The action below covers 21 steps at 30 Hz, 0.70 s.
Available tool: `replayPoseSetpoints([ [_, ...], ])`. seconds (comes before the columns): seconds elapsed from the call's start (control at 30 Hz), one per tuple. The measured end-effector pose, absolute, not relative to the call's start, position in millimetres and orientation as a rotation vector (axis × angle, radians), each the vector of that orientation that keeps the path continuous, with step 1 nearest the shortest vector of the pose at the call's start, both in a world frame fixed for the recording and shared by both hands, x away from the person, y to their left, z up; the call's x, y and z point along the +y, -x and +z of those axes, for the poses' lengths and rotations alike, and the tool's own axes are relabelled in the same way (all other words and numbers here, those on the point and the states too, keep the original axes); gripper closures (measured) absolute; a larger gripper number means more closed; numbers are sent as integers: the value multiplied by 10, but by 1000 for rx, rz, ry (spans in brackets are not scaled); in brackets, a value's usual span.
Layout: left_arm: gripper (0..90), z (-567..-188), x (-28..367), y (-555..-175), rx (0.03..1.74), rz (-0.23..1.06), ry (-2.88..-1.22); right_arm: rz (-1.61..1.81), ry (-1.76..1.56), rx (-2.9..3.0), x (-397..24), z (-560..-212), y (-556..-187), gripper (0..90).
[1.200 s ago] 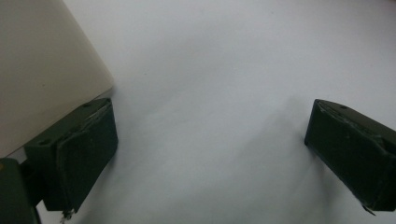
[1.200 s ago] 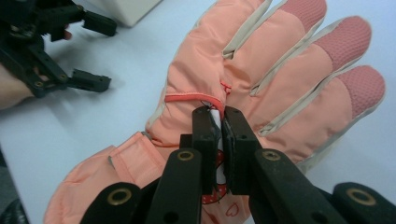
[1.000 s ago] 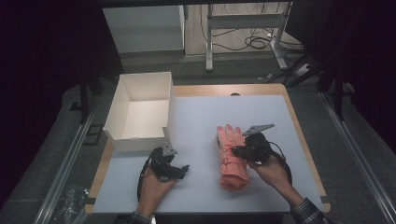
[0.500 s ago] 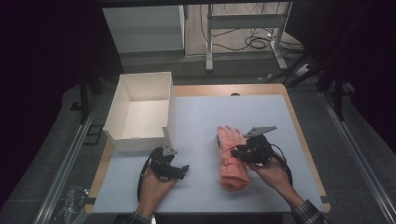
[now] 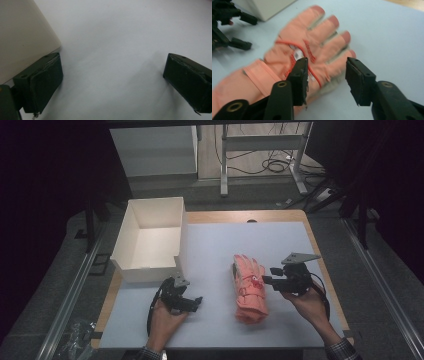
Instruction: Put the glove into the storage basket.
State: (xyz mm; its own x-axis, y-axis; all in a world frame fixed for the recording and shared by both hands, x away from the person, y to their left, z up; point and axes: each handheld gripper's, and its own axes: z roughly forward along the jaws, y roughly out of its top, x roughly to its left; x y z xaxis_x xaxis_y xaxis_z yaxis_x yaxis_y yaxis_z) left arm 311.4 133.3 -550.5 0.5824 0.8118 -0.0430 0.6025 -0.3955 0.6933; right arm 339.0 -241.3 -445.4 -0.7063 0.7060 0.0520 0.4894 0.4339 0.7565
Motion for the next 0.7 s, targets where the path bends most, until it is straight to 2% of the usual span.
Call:
replayPoseSetpoints([
  [0.1, 26, -5504, 1335, -3114, 1117, 398, -2140, 1133, -1034, 2421, -2486, -4536, -3372, 589],
  [0.13, 25, -5504, 1335, -3114, 1117, 398, -2140, 1120, -1028, 2428, -2540, -4618, -3345, 658],
  [0.17, 26, -5504, 1335, -3114, 1117, 398, -2140, 1120, -1028, 2428, -2540, -4618, -3345, 658],
  [0.2, 26, -5504, 1335, -3113, 1118, 399, -2140, 1126, -1036, 2440, -2594, -4700, -3312, 734],
  [0.23, 26, -5504, 1335, -3113, 1118, 399, -2140, 1126, -1036, 2440, -2594, -4700, -3312, 734],
  [0.33, 25, -5503, 1335, -3114, 1117, 399, -2141, 1131, -1070, 2474, -2660, -4872, -3228, 886],
  [0.7, 26, -5504, 1334, -3113, 1118, 400, -2139, 1135, -1040, 2528, -2668, -5142, -2955, 888],
])
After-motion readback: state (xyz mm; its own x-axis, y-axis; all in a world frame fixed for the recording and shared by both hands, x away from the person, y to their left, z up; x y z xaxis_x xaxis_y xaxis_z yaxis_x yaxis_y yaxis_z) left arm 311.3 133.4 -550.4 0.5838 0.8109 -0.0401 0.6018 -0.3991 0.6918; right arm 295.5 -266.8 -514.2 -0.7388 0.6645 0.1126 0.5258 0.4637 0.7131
